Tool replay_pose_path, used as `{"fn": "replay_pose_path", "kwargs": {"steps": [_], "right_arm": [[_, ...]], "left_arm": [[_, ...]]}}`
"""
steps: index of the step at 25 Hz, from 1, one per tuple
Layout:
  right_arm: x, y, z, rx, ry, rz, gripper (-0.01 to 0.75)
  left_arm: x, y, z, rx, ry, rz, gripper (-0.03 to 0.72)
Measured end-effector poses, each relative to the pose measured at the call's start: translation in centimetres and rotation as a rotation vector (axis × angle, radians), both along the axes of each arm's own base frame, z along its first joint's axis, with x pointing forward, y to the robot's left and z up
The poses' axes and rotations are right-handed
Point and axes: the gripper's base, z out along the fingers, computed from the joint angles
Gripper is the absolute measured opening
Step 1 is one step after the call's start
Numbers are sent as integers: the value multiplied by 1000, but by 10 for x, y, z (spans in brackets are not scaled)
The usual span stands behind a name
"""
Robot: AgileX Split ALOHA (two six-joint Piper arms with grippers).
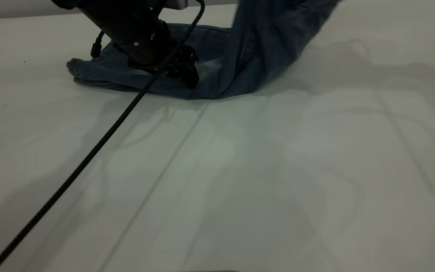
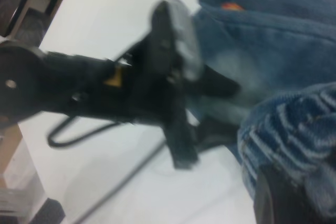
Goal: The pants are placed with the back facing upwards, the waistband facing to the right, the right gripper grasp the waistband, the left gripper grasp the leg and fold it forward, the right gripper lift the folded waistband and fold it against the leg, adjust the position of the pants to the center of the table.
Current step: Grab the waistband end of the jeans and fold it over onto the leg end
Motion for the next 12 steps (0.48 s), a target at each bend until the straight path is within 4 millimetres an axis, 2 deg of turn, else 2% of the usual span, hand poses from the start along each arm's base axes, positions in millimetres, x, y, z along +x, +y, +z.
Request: {"fn": "replay_pose_path", "kwargs": {"steps": [4, 7, 10, 12], "right_arm": [[1, 38, 8, -20, -54, 18, 38], [0, 52, 7, -39, -73, 7, 38], [1, 56, 6, -50, -82, -5, 38], [1, 56, 6, -53, -84, -11, 38]], "left_arm": [[2, -3, 12, -29, 82, -43, 547], [10, 6, 42, -52, 110, -57, 547], [24, 33, 74, -28, 99, -22, 547], [30, 52, 82, 14, 103, 19, 547]]}}
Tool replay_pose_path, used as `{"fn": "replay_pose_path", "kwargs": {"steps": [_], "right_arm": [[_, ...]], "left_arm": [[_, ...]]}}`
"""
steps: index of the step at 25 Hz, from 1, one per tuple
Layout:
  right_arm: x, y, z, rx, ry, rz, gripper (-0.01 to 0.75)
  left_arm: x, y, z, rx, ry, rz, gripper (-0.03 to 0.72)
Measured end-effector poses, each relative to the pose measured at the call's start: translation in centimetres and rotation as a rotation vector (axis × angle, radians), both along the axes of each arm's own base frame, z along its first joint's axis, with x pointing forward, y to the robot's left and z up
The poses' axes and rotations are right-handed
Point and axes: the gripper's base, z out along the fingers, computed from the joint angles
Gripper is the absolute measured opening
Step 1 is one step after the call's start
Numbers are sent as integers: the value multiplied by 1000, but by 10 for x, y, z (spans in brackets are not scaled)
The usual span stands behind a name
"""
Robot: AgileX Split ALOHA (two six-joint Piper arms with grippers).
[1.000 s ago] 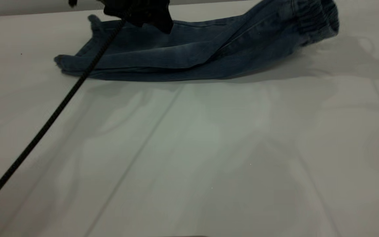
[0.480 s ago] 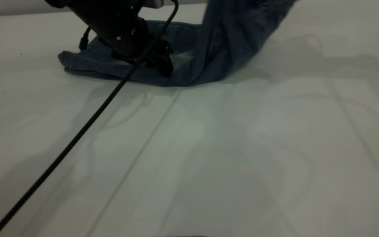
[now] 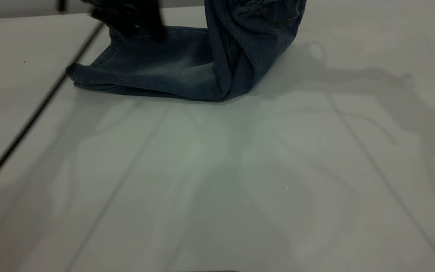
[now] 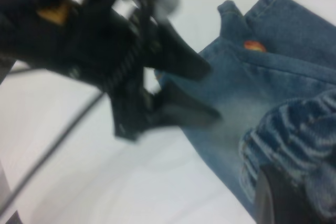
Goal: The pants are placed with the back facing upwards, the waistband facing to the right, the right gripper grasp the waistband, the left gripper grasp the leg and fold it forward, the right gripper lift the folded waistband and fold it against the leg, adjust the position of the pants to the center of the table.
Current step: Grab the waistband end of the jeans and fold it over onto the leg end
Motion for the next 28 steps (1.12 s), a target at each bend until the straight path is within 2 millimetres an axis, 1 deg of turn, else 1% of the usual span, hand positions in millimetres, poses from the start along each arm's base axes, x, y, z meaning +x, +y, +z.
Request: {"fn": "replay_pose_path", "kwargs": {"steps": [1, 4, 6, 9, 12, 14, 18, 20, 24, 26, 28], "right_arm": [[0, 0, 0, -1, -1, -2, 38], [0, 0, 0, -1, -2, -4, 38], [0, 3, 0, 3, -1, -1, 38], [-1, 8, 2, 30, 2, 0, 38], [-2, 13, 5, 65, -7, 11, 38], [-4, 17, 7, 90, -16, 23, 38], [-6, 29, 13, 136, -56, 48, 38], [-7, 37, 18, 154, -78, 65, 38], [-13, 65, 32, 169, -127, 121, 38], [-17, 77, 32, 161, -135, 130, 38], [-19, 87, 27, 138, -141, 129, 38]], "left_arm": [[1, 10, -1, 29, 8, 15, 547], [3, 31, -8, 96, 43, 66, 547], [4, 38, -15, 132, 53, 81, 547], [5, 43, -34, 175, 87, 98, 547], [4, 43, -58, 184, 133, 113, 547], [5, 43, -67, 184, 144, 117, 544], [6, 38, -72, 178, 135, 113, 529], [6, 35, -72, 179, 130, 105, 525], [5, 26, -72, 184, 119, 84, 524], [4, 24, -72, 184, 123, 82, 524], [4, 25, -71, 182, 133, 95, 524]]}}
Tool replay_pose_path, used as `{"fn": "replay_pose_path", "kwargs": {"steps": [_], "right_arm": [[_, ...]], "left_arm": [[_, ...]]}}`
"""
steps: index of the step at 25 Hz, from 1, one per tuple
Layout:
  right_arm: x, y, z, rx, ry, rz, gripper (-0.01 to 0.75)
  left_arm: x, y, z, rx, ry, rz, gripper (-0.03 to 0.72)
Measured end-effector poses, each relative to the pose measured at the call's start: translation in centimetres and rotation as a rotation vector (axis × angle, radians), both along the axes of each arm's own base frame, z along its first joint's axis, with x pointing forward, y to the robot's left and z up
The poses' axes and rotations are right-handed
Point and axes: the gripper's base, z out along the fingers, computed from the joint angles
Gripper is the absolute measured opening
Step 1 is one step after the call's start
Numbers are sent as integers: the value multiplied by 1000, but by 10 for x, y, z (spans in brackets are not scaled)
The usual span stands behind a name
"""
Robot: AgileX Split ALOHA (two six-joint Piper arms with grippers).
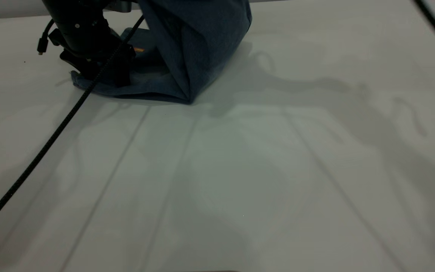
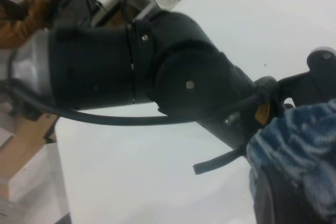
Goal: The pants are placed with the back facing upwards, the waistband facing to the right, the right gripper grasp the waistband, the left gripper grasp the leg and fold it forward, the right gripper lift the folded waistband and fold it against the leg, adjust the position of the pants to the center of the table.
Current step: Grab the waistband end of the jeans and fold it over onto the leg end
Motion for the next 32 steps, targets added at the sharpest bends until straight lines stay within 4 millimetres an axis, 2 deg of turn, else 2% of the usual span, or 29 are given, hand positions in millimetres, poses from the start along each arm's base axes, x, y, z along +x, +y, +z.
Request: {"fn": "replay_pose_path", "kwargs": {"steps": [4, 6, 14, 16, 19, 23, 28, 32], "right_arm": [[0, 11, -17, -32, -3, -3, 38], [1, 14, -25, -35, 1, -4, 38], [10, 14, -52, -31, 32, -63, 39], [11, 15, -55, -12, 36, -73, 43], [15, 17, -61, 34, 57, -106, 71], [17, 23, -73, 66, 75, -126, 202], [8, 42, -83, 62, 74, -83, 482], [8, 44, -78, 49, 50, -56, 605]], "left_arm": [[-2, 4, 20, 21, 7, 24, 524], [-3, 9, 41, 44, -19, 36, 524], [-14, 35, 150, 123, -216, 118, 524], [-18, 37, 170, 116, -265, 133, 524], [-23, 37, 189, 99, -311, 147, 524], [-25, 37, 196, 91, -326, 149, 524], [-26, 36, 196, 68, -319, 163, 524], [-26, 36, 196, 69, -311, 165, 524]]}}
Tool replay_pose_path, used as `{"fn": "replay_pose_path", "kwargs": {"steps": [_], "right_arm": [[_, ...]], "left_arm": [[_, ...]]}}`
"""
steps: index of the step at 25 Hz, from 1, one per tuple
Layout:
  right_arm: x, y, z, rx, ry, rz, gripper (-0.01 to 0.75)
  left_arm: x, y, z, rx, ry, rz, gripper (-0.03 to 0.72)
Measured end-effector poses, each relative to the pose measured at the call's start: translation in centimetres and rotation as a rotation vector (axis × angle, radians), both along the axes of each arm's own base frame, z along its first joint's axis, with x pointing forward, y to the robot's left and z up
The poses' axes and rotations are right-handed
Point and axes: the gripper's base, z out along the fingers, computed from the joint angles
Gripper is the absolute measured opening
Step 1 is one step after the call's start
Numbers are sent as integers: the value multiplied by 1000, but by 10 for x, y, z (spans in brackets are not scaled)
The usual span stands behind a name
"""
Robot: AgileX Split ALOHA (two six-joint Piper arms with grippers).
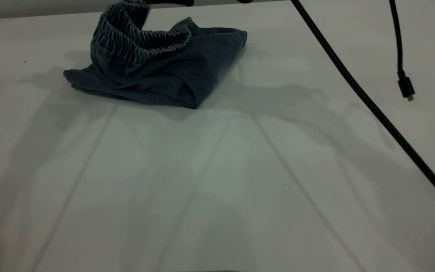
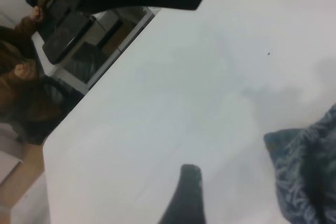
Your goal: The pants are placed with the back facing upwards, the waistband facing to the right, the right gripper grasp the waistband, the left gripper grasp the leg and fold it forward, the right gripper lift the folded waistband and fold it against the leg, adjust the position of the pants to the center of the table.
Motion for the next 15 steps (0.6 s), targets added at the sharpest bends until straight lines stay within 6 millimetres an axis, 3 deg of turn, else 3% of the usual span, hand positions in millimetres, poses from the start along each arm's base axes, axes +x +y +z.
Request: {"fn": "replay_pose_path", "kwargs": {"steps": [3, 7, 11, 15], "right_arm": [[11, -23, -2, -70, 13, -23, 616], [30, -78, -5, -207, 93, -103, 599], [39, -129, -1, -314, 188, -184, 590], [42, -164, 0, -356, 274, -233, 589]], "left_arm": [[-3, -2, -2, -23, 33, 6, 524], [-10, -20, -8, -72, 113, -61, 524], [-17, -61, -25, -117, 198, -211, 524], [-24, -105, -55, -113, 274, -344, 524]]}}
